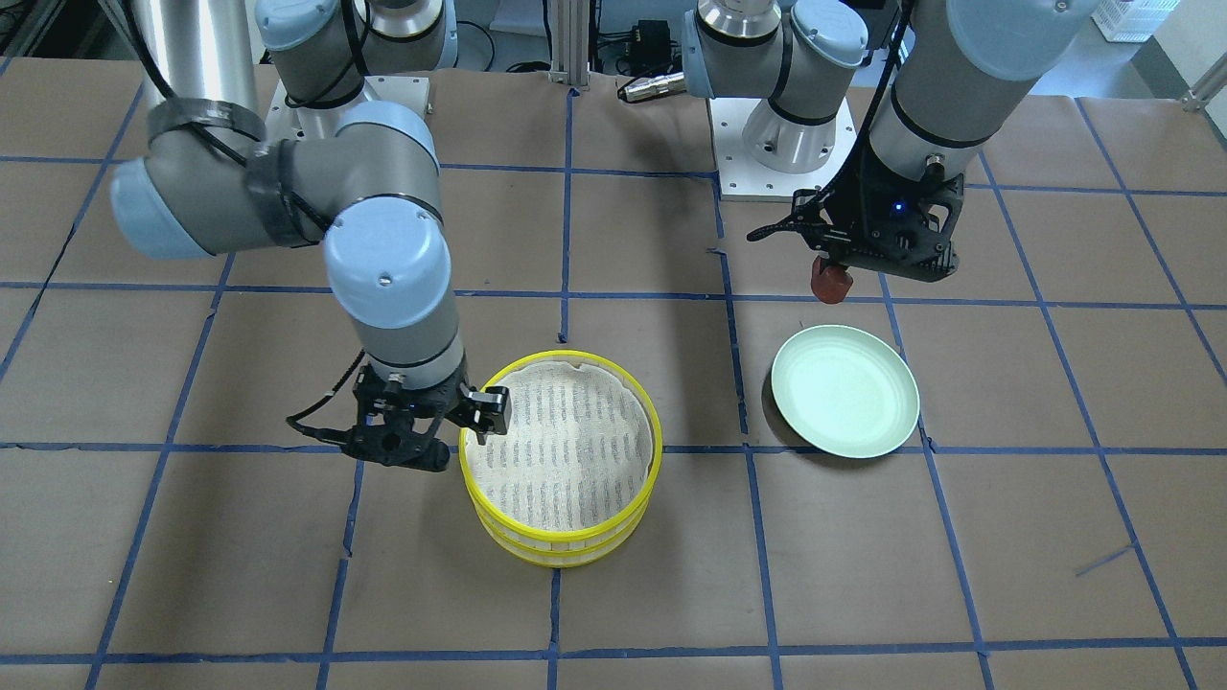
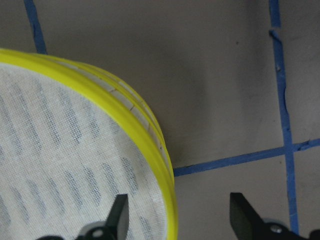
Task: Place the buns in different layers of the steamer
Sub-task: 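Lift the brown bun with the left gripper while the right releases and rises, then carry the brown bun over the steamer with the left gripper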
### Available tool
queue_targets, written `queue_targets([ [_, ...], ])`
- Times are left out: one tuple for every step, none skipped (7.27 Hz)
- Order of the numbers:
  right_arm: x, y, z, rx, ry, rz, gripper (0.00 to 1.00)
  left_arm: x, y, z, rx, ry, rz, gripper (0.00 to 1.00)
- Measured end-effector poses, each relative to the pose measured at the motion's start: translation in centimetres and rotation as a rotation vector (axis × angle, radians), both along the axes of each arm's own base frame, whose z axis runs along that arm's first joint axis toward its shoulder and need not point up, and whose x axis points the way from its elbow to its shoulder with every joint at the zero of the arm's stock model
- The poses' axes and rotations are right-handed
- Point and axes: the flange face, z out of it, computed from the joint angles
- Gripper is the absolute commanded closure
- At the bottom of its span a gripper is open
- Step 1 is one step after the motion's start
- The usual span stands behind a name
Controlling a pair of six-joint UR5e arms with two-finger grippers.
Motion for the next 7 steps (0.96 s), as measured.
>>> queue_targets([
  [-3.2,0.2,3.6,-0.006,-0.001,0.035,0.00,0.0,0.0,0.0,-0.001,0.001,-0.001,0.99],
  [-7.1,1.0,7.6,0.006,-0.001,0.063,0.00,-0.1,0.0,0.1,-0.005,0.004,-0.003,0.99],
  [-9.9,2.5,11.5,0.037,-0.002,0.078,0.01,-0.6,0.1,0.5,-0.018,0.026,-0.006,0.98],
  [-11.3,4.1,14.4,0.079,-0.004,0.092,0.01,-1.5,0.1,0.8,-0.049,0.082,-0.007,0.98],
  [-11.9,5.3,16.1,0.124,-0.007,0.114,0.01,-2.4,0.0,1.0,-0.080,0.145,-0.021,0.98],
  [-12.1,5.9,16.7,0.148,-0.010,0.130,0.01,-3.0,-0.1,1.0,-0.097,0.188,-0.055,0.98],
  [-12.0,6.2,16.8,0.160,-0.012,0.138,0.01,-3.6,-0.3,0.9,-0.107,0.232,-0.082,0.98],
])
